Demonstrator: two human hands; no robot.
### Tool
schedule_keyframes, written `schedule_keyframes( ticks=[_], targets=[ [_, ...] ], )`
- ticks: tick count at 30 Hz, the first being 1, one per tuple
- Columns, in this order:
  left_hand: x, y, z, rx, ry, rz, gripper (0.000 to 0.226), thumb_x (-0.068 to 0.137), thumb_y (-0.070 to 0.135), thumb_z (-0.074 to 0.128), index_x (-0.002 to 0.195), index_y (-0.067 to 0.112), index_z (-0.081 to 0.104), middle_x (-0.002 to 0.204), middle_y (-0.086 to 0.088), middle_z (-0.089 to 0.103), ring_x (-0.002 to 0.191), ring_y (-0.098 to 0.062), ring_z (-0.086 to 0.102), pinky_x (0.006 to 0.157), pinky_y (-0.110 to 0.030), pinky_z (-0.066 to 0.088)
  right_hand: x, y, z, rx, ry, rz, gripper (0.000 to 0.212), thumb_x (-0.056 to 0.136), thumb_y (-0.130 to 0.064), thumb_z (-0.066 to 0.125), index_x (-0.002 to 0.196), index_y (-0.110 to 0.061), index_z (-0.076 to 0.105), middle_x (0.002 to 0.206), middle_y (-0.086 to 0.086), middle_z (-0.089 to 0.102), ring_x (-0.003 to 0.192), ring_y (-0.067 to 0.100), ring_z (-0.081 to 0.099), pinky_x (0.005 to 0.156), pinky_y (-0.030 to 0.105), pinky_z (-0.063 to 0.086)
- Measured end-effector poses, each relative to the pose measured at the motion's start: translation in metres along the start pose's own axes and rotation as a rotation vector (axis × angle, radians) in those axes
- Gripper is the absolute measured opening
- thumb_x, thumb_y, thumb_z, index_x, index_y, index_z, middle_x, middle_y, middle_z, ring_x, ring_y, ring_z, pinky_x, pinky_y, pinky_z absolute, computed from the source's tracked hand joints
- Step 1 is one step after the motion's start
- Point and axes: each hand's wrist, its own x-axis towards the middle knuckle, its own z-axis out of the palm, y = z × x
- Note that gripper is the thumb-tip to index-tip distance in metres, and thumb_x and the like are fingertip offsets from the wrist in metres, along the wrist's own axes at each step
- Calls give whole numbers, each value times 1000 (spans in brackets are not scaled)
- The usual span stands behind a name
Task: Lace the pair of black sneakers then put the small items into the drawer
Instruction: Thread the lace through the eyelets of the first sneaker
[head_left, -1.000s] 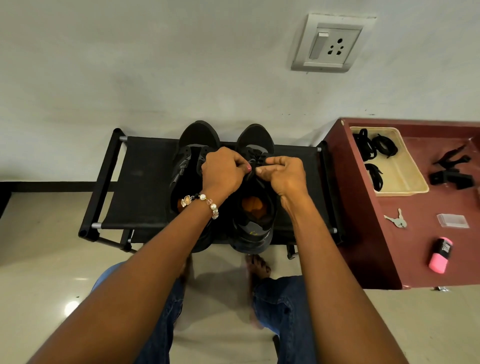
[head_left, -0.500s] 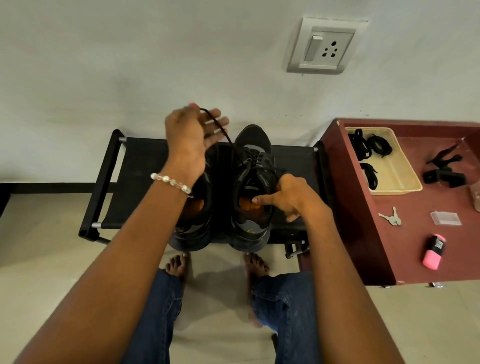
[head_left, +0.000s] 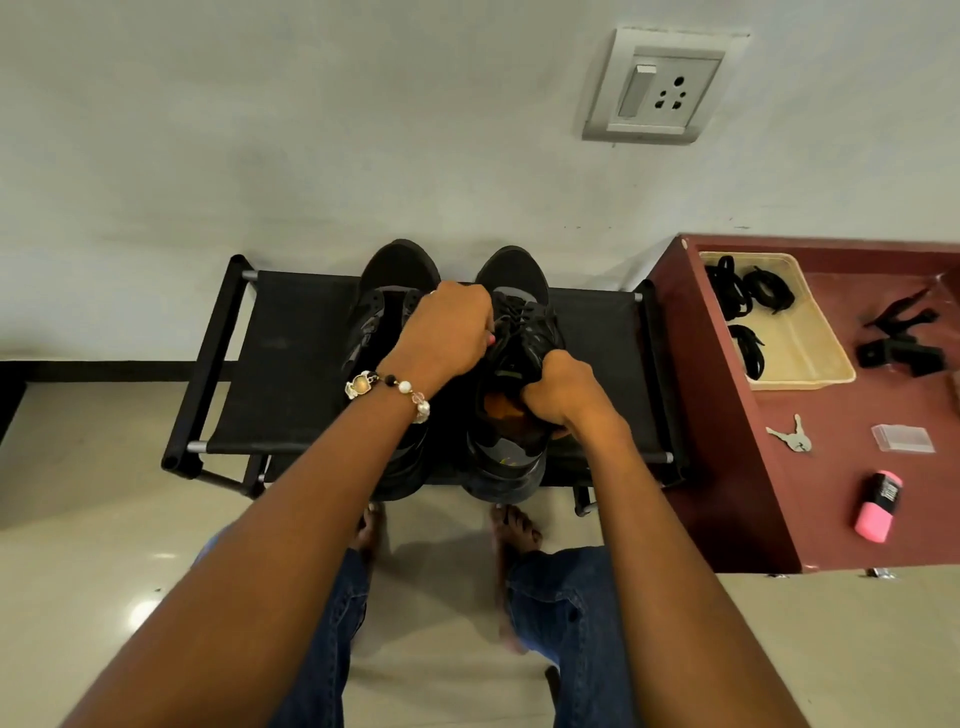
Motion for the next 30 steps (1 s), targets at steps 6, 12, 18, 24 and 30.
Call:
schedule_keyframes(
  ticks=[6, 12, 18, 24, 30],
  targets=[
    [0, -12, -15, -510, 151, -164, 9, 90, 16, 66, 91, 15, 75, 87, 5, 68, 81, -7, 60, 80, -21, 46, 1, 1, 3, 75, 0, 58, 20, 86, -15, 57, 103, -3, 60, 107, 18, 60, 96, 38, 61, 84, 51, 56],
    [-4, -27, -62, -1901, 387, -145, 21, 99, 10, 41, 82, 19, 50, 84, -5, 72, 65, -17, 61, 48, -24, 28, 1, 2, 4, 123, -7, 109, 16, 84, -15, 55, 97, -5, 58, 106, 18, 59, 95, 37, 60, 85, 51, 56],
    [-3, -25, -58, -2028, 387, -107, 20, 98, 28, 47, 83, 17, 55, 55, 6, 44, 45, -10, 32, 51, -24, 33, 5, 2, 6, 140, -5, 128, 9, 87, -13, 54, 93, -6, 55, 109, 16, 56, 96, 32, 58, 82, 39, 53],
    [0, -7, -15, -363, 116, -19, 14, 85, 29, 72, 98, 24, 73, 95, 9, 65, 89, -8, 59, 87, -27, 49, 13, 0, 10, 203, 16, 153, 68, 87, -12, 55, 146, 6, 26, 132, 24, 50, 109, 32, 54, 72, 31, 46],
    [-1, -3, -9, -117, -55, -62, 18, 89, 32, 67, 92, 17, 76, 96, -8, 68, 86, -27, 65, 82, -39, 54, 16, 2, 14, 219, 65, 141, 44, 88, -13, 51, 128, 5, 48, 132, 20, 49, 109, 35, 55, 69, 31, 43]
  ],
)
